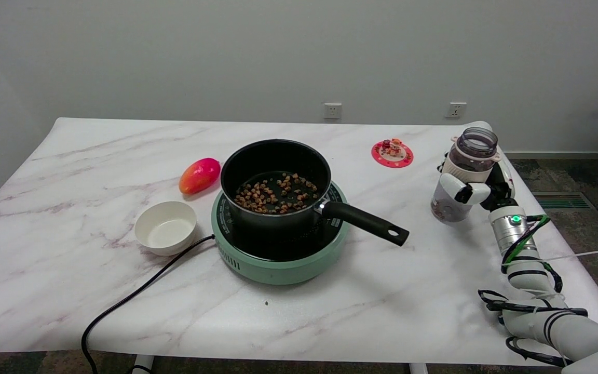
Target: Place the bottle onto the table.
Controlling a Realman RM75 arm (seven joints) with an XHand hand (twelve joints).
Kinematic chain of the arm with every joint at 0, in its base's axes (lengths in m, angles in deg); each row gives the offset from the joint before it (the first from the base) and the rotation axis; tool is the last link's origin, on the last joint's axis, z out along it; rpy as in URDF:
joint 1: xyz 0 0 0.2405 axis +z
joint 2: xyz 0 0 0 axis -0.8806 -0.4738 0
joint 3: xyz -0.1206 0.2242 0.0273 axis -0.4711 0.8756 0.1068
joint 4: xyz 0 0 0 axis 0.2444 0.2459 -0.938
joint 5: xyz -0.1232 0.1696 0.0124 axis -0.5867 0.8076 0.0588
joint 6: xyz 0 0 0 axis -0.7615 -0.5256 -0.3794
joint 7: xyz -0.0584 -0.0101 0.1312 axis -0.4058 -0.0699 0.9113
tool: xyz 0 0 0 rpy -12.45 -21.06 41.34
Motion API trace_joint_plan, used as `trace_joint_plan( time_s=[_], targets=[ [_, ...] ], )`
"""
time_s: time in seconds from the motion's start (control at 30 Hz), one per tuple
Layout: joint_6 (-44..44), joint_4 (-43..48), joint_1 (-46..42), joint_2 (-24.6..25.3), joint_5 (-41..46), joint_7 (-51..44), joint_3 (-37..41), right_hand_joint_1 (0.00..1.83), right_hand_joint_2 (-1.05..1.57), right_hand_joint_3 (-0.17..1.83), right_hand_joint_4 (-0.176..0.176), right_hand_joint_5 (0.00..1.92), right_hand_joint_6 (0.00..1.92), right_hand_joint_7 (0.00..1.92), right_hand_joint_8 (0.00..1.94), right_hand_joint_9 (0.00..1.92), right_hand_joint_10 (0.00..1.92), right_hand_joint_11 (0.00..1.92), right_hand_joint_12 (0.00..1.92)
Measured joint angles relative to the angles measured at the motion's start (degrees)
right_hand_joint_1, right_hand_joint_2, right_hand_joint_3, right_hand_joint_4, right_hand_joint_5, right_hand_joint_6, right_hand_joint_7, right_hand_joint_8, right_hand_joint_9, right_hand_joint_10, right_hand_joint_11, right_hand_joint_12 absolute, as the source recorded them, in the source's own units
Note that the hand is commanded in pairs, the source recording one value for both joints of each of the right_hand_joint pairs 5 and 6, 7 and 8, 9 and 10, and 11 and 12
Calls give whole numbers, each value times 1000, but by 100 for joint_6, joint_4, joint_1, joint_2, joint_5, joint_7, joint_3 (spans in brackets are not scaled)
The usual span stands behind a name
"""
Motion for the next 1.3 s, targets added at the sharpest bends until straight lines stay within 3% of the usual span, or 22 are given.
trace_joint_plan(
  time_s=[0.2,0.33,0.8,1.03,1.3],
  targets=[
    [45,-5,-15,2,2,-40,2,1232,-519,1127,0,620,620,1153,1153,806,806,727,727],
    [68,-8,-24,3,7,-66,1,1240,-550,1086,0,555,555,1061,1061,729,729,712,712],
    [81,-13,-48,7,28,-95,21,1244,-606,1026,0,376,376,949,949,680,680,685,685],
    [81,-34,-82,-22,28,-102,33,1222,-727,982,0,151,151,913,913,665,665,678,678],
    [15,-63,-159,-120,30,-106,49,1219,-801,958,0,35,35,719,719,597,597,671,671]
  ],
)
